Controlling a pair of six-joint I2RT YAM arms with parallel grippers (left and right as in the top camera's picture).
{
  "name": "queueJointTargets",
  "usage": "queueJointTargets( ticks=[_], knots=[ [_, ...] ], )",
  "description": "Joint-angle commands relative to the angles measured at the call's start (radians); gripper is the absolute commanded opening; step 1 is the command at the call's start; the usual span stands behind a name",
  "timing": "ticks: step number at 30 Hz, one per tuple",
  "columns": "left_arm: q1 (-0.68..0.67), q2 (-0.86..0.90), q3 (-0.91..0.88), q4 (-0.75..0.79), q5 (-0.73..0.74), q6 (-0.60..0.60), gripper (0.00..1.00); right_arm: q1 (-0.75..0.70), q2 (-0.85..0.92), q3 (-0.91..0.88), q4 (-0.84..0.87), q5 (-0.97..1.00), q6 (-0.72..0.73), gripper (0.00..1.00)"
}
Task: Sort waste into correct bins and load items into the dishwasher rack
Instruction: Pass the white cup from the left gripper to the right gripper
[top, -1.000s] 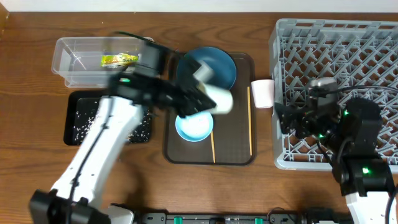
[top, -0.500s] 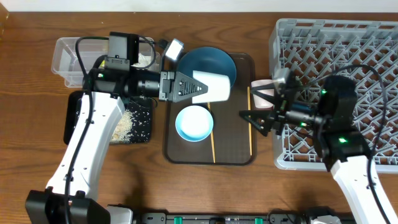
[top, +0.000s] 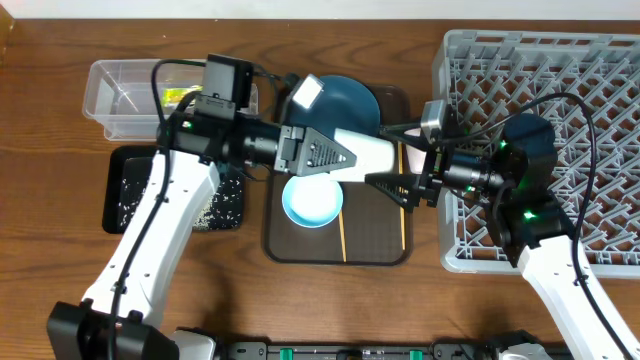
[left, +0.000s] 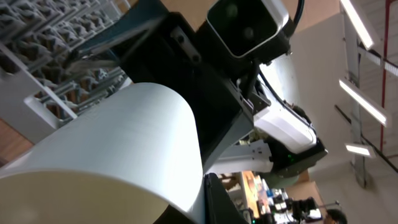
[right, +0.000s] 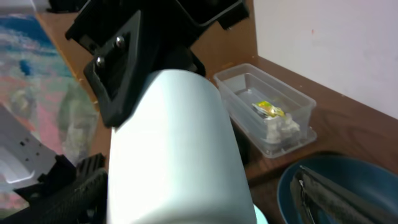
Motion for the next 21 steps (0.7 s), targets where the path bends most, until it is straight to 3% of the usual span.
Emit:
queueJointTargets(
  ticks=[1, 10, 17, 21],
  knots=[
    [-0.017, 0.004, 0.011, 0.003, 0.030, -0.009, 0.06, 0.034, 0.008, 0.015, 0.006, -0.005, 0.018, 0.91],
    [-0.021, 0.004, 0.011, 0.003, 0.030, -0.009, 0.06, 0.076, 0.009, 0.015, 0.006, -0.004, 0.018, 0.86],
    [-0.021, 0.004, 0.011, 0.003, 0.030, -0.009, 0.06, 0.075, 0.009, 0.015, 0.006, -0.004, 0.018, 0.70],
    [-0.021, 0.004, 0.011, 0.003, 0.030, -0.009, 0.06, 0.076, 0.009, 0.015, 0.006, -0.004, 0.018, 0.67]
  ],
)
